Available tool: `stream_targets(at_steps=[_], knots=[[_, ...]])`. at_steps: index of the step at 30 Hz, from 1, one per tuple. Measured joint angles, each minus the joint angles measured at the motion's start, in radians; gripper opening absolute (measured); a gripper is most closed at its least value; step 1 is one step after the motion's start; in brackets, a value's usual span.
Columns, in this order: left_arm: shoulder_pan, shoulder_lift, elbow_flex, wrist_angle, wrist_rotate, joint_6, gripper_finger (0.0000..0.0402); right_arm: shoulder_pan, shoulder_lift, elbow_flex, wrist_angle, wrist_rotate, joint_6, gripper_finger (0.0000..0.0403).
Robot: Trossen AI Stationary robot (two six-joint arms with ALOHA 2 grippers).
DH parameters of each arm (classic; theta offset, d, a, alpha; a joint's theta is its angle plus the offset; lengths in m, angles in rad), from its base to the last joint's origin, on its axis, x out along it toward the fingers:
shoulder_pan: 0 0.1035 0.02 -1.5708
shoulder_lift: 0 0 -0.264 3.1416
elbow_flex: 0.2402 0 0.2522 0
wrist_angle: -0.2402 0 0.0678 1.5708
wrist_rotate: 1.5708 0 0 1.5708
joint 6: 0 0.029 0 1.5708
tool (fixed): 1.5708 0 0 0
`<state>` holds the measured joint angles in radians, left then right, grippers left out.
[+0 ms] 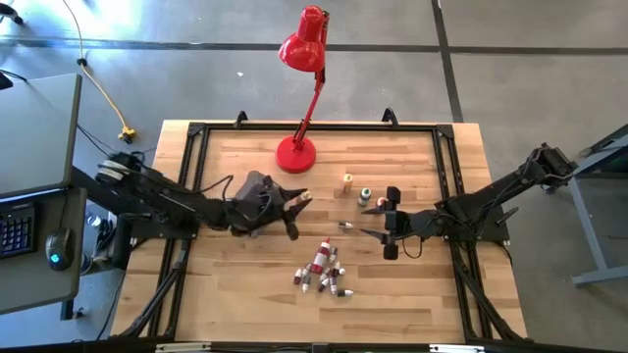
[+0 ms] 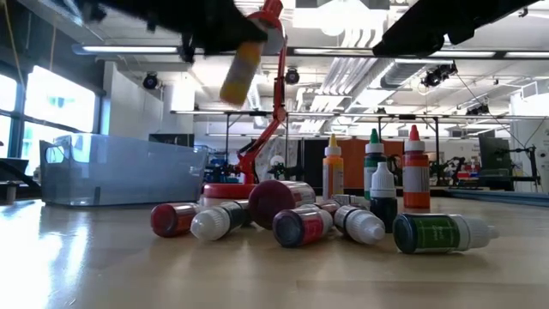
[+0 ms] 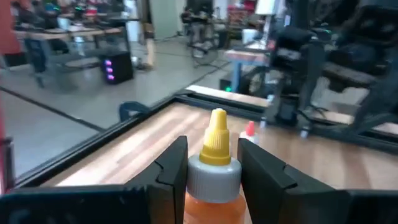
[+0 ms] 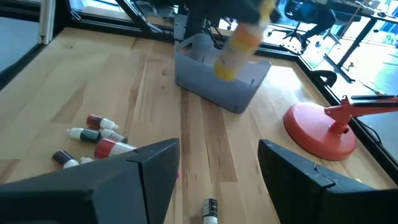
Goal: Pick & Place food coloring
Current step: Move the large yellow food coloring bottle to the center of the table
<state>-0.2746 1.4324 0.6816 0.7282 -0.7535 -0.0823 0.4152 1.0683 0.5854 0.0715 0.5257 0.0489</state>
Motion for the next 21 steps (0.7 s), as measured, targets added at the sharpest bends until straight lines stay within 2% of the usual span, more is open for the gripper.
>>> stream_targets(at_steps=[2, 7, 13, 21], knots=[[0.018, 0.057, -0.003, 0.091, 0.031, -0.001, 0.0106, 0.000, 0.000, 0.000, -0.001, -0.002, -0.003, 0.0213], [0.082, 0.174, 0.014, 0.108, 0.102, -0.003, 0.0106, 0.000, 0.000, 0.000, -0.001, -0.016, -0.005, 0.0213], [0.139, 0.312, 0.090, 0.136, 0.173, -0.029, 0.0106, 0.000, 0.000, 0.000, 0.000, -0.020, -0.005, 0.0213], [0.186, 0.420, 0.157, 0.146, 0.170, -0.037, 0.0106, 0.000, 0.000, 0.000, -0.010, -0.021, -0.005, 0.0213]])
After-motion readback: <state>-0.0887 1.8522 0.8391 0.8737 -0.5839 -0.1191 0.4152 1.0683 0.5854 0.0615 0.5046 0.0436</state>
